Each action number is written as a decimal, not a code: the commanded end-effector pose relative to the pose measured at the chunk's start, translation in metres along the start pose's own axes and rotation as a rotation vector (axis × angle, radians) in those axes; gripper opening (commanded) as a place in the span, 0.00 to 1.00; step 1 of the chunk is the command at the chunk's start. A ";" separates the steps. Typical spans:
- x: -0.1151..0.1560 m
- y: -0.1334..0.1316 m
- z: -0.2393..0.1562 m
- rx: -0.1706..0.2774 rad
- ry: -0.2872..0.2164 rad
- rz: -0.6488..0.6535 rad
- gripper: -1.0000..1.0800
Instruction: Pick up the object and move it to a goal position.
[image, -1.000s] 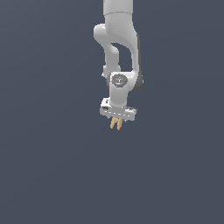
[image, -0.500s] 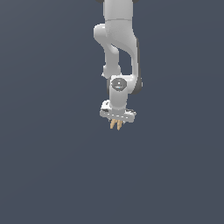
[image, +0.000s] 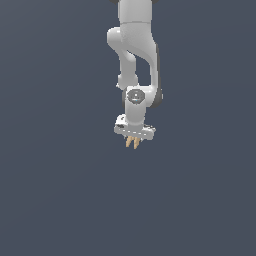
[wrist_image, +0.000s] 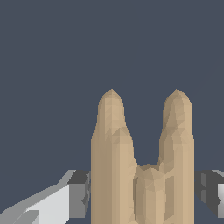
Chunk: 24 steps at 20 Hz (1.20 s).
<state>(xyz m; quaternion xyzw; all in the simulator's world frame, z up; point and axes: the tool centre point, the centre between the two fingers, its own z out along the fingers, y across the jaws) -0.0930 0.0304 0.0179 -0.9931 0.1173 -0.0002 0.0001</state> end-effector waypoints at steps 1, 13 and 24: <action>0.000 -0.003 0.000 0.000 0.000 -0.001 0.00; 0.002 -0.083 -0.010 0.000 0.000 -0.001 0.00; 0.007 -0.188 -0.023 0.000 0.000 -0.002 0.00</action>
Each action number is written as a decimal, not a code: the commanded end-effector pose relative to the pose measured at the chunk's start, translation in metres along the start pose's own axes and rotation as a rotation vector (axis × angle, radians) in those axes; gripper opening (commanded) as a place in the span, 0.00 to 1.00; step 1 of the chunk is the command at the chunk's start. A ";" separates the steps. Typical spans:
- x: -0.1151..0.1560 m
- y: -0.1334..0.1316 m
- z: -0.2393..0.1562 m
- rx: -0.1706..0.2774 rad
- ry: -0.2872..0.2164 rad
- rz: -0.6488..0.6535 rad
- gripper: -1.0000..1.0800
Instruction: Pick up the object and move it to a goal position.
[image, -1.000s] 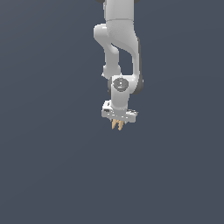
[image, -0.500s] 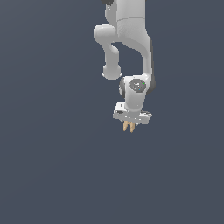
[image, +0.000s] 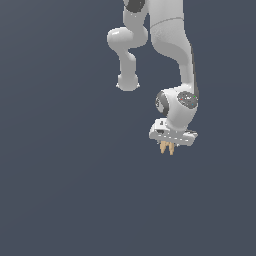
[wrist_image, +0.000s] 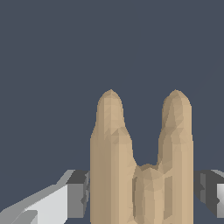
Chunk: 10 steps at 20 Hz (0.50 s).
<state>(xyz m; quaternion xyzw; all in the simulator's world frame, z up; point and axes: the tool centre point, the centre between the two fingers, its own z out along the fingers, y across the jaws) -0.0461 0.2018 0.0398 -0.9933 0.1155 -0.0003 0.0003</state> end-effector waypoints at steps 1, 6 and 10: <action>0.002 -0.017 -0.002 -0.001 0.000 0.002 0.00; 0.004 -0.036 -0.004 -0.001 0.000 0.002 0.00; 0.004 -0.042 -0.005 -0.001 0.000 0.002 0.00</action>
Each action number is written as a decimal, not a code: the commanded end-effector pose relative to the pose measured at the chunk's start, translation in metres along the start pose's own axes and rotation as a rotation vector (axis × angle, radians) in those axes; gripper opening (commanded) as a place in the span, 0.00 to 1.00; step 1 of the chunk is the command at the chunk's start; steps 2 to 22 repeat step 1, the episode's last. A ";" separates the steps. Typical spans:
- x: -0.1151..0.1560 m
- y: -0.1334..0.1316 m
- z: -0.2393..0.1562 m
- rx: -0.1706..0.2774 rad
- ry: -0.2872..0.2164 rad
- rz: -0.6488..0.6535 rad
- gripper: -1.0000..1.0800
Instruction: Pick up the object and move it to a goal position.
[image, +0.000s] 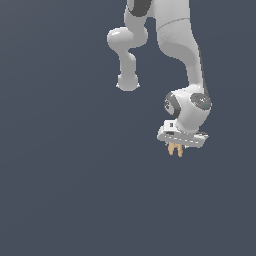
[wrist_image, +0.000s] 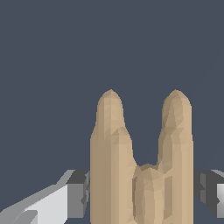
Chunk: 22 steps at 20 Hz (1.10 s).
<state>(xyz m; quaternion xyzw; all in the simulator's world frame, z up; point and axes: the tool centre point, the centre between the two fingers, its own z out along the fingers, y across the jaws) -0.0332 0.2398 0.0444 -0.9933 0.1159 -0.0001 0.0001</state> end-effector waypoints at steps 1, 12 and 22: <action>0.001 -0.002 0.000 0.000 0.000 0.001 0.00; 0.001 -0.002 0.000 0.000 0.000 0.001 0.00; 0.001 -0.002 0.000 0.000 0.000 0.001 0.00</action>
